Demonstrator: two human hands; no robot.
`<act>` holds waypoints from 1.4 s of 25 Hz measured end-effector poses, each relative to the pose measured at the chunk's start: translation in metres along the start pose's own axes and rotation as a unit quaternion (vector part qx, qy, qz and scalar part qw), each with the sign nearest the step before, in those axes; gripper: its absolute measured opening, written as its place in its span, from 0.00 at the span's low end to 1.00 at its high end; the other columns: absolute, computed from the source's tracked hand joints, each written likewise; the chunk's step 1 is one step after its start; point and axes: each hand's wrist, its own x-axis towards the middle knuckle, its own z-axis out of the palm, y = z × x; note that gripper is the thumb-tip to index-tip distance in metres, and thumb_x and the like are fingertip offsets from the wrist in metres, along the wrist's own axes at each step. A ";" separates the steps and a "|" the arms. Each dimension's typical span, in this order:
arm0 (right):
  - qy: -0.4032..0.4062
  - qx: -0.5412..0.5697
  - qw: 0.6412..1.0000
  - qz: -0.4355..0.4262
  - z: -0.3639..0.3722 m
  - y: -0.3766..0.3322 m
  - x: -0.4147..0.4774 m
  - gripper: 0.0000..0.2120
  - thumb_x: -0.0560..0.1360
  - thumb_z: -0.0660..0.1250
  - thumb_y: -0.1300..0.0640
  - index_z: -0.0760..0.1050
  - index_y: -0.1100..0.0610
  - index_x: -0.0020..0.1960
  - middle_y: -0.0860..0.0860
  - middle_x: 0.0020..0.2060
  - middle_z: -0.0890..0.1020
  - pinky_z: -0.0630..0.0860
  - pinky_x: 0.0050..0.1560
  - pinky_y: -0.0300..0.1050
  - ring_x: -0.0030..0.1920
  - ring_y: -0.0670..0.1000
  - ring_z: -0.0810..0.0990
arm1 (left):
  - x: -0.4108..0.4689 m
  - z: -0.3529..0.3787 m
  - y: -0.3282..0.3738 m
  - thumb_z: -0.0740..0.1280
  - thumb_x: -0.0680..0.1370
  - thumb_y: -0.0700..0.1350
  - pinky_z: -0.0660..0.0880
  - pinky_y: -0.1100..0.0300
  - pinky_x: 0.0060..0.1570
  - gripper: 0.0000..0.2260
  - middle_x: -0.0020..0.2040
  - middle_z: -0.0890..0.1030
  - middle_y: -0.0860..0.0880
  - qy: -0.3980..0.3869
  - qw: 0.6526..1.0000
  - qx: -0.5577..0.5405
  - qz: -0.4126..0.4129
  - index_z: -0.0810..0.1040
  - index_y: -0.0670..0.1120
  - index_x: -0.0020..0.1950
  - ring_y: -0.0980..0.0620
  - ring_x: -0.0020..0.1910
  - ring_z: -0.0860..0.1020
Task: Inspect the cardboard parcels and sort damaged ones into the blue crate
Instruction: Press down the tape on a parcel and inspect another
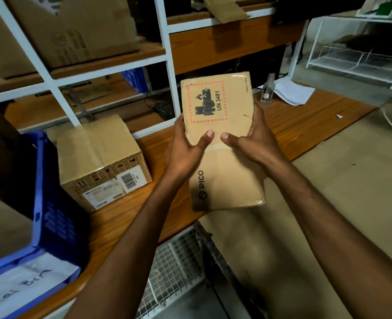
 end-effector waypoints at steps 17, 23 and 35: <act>-0.005 0.001 0.999 0.032 0.010 0.024 -0.018 0.51 0.65 0.83 0.48 0.55 0.45 0.78 0.44 0.67 0.76 0.76 0.65 0.51 0.65 0.48 0.75 | -0.011 0.004 -0.018 0.74 0.79 0.47 0.72 0.80 0.47 0.37 0.62 0.71 0.67 -0.036 0.999 0.015 0.008 0.56 0.53 0.82 0.80 0.53 0.73; -0.027 0.040 0.998 0.039 0.003 0.025 -0.016 0.41 0.73 0.78 0.54 0.60 0.45 0.79 0.40 0.62 0.78 0.75 0.66 0.50 0.62 0.45 0.77 | -0.019 -0.004 -0.031 0.71 0.81 0.49 0.79 0.68 0.54 0.36 0.72 0.74 0.56 -0.076 0.997 -0.010 -0.009 0.54 0.57 0.83 0.64 0.63 0.76; -0.222 -0.015 0.975 0.030 -0.022 0.041 -0.030 0.63 0.68 0.82 0.61 0.37 0.40 0.82 0.40 0.72 0.65 0.71 0.63 0.37 0.68 0.40 0.68 | -0.037 0.000 -0.047 0.79 0.74 0.44 0.77 0.65 0.63 0.55 0.76 0.67 0.52 -0.165 0.986 -0.007 0.029 0.37 0.53 0.83 0.67 0.69 0.72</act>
